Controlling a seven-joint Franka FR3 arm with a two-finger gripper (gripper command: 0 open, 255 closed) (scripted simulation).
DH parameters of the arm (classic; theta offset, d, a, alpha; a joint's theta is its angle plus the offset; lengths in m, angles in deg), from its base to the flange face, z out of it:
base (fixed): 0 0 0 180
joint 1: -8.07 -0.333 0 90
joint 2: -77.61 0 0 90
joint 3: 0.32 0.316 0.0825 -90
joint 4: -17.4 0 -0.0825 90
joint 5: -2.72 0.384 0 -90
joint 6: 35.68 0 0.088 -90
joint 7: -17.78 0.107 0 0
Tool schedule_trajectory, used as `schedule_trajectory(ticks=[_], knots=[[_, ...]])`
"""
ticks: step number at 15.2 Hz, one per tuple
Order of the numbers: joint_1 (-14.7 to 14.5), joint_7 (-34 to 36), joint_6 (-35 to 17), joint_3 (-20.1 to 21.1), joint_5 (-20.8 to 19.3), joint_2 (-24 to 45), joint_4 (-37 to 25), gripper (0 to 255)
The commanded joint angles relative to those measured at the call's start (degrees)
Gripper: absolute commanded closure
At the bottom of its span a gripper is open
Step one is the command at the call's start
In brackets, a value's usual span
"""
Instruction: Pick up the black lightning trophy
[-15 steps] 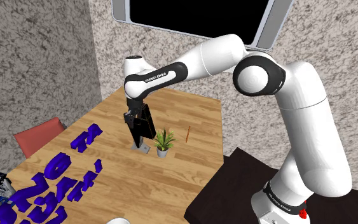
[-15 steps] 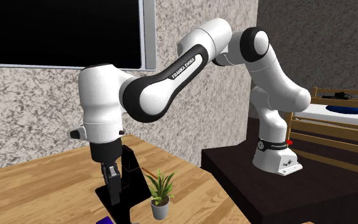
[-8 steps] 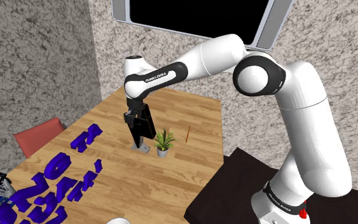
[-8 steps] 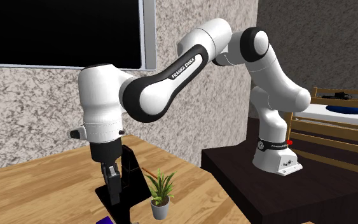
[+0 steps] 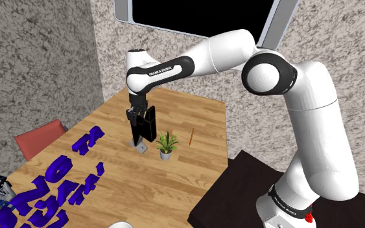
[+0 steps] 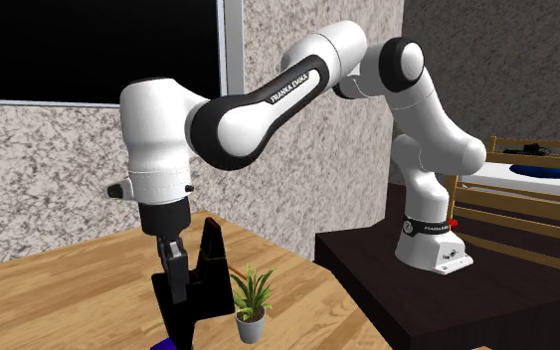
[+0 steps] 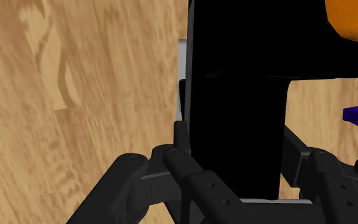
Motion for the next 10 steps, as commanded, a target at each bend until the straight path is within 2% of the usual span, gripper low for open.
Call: schedule_trajectory(ticks=[1, 10], knots=[[0.0, 0.0, 1.1, 0.0, 0.0, -0.6, -0.6, 255], [0.0, -0.1, 5.4, 0.1, 0.2, -2.7, -2.8, 255]])
